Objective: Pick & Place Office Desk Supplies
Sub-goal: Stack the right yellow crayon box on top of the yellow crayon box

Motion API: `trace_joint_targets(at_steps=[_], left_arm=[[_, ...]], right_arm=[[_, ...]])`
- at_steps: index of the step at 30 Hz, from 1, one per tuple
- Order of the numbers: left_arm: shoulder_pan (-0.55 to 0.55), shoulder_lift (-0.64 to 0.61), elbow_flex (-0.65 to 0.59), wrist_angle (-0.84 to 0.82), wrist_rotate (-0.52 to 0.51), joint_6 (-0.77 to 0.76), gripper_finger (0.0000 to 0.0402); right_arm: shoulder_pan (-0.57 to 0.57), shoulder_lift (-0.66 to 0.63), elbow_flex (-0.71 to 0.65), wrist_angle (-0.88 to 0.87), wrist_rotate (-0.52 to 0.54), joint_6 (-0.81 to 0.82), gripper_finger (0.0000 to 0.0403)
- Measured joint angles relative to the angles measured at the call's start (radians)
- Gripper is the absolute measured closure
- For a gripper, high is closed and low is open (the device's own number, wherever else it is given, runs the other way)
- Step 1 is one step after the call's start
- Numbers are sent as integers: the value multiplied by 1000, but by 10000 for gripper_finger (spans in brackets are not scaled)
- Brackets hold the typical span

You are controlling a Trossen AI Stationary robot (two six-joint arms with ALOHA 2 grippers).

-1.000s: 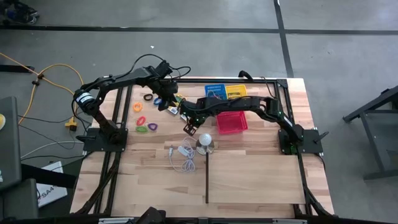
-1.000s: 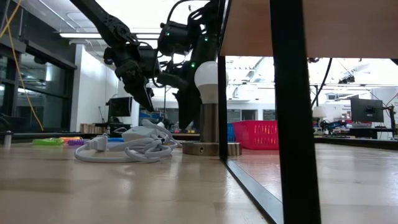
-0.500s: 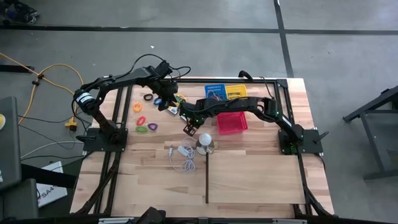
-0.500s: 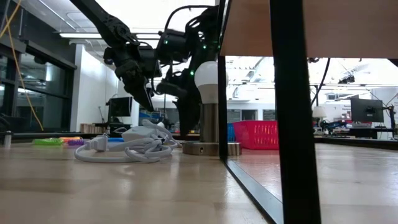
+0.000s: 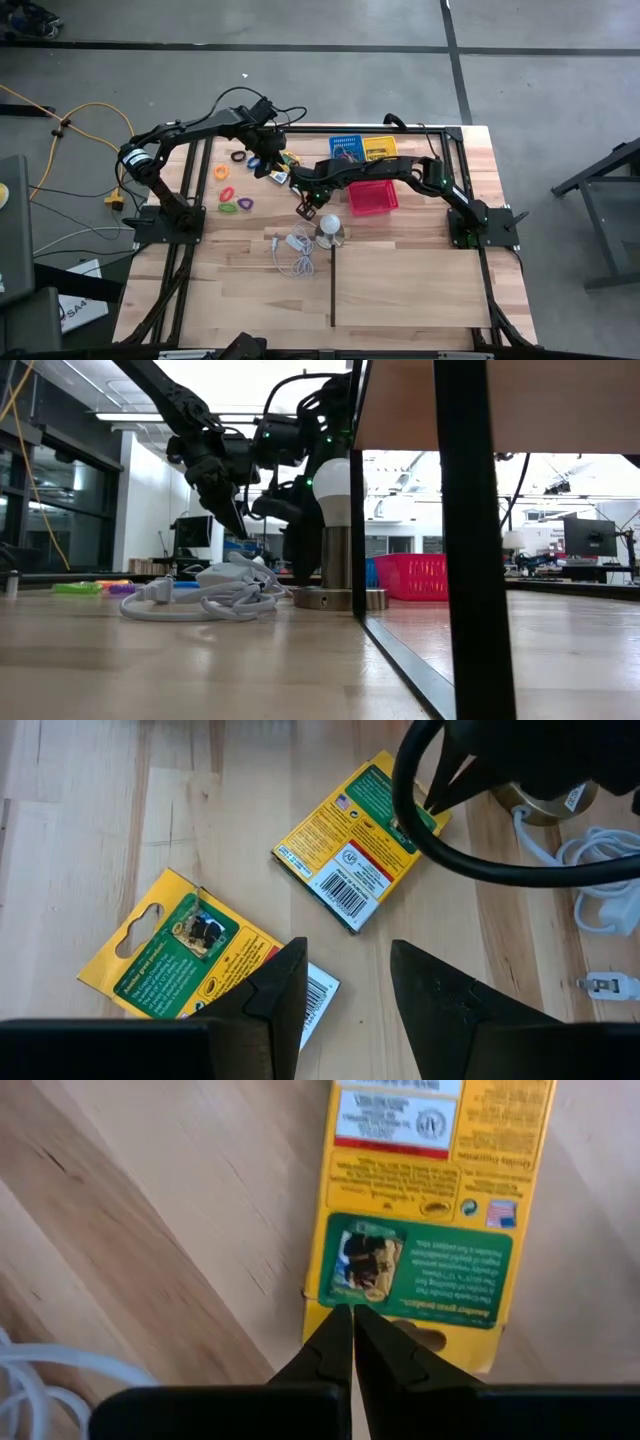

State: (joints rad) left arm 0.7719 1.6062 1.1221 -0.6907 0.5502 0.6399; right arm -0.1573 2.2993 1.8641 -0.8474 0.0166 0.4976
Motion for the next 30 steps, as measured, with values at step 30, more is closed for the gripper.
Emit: trace_joint_targets(at_steps=[30], left_arm=[[0,0,0,0,2,1,261]], right_arm=[[11,52,3,42,-35,29,401]])
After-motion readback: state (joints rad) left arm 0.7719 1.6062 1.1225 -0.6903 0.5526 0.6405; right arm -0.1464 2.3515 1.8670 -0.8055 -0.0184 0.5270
